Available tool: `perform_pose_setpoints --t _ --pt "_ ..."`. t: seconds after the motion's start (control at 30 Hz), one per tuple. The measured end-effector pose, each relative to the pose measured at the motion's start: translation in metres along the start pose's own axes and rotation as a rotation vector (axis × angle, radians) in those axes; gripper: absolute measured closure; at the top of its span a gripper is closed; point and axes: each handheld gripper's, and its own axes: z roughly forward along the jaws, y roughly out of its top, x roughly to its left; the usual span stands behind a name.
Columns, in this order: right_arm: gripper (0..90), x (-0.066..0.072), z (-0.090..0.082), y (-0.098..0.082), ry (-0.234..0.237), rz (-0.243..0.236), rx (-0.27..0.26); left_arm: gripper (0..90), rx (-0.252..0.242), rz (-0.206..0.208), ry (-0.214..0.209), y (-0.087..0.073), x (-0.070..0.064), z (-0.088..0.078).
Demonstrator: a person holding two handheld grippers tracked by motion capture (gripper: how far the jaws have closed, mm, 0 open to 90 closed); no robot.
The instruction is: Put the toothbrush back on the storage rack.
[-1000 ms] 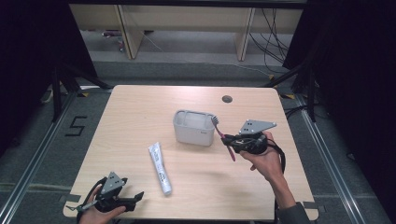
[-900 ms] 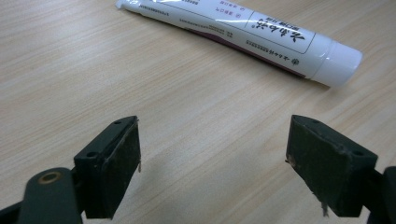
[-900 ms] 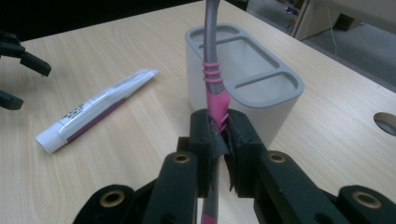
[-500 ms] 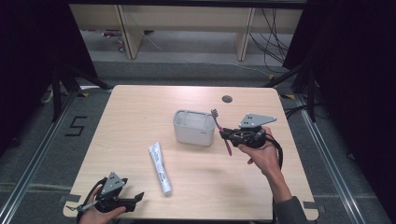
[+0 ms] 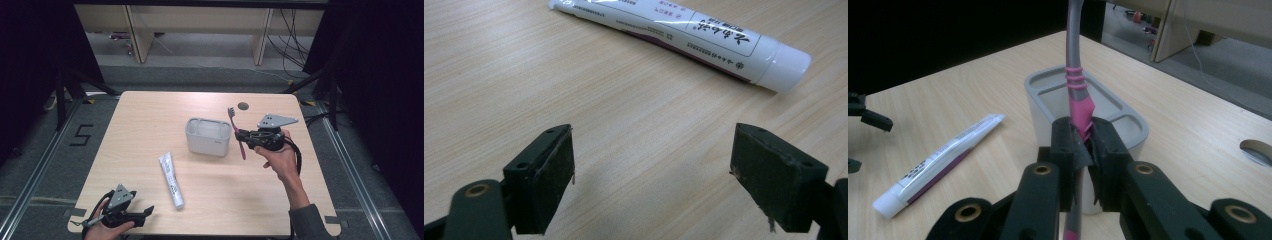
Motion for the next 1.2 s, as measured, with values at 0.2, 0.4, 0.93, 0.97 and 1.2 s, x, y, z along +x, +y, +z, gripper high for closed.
perform_pose_setpoints --t 0.2,0.4,0.93,0.97,1.2 --pt "82.1 -0.003 0.005 0.008 -0.006 0.016 -0.019 17.1 -0.007 -0.01 -0.001 0.0 -0.001 0.0" --pt "82.1 -0.004 0.011 0.013 -0.011 0.044 -0.036 17.1 -0.005 -0.009 0.0 0.0 -0.001 0.0" --pt "82.1 -0.01 0.015 0.032 -0.027 0.076 -0.078 17.1 -0.006 -0.011 0.0 0.0 -0.001 0.001" --pt "82.1 -0.011 0.017 0.033 -0.021 0.058 -0.09 17.1 -0.005 -0.011 -0.001 0.0 -0.001 0.001" --pt "82.1 -0.012 0.022 0.04 -0.03 0.066 -0.103 17.1 -0.004 -0.008 -0.001 0.0 -0.001 0.0"
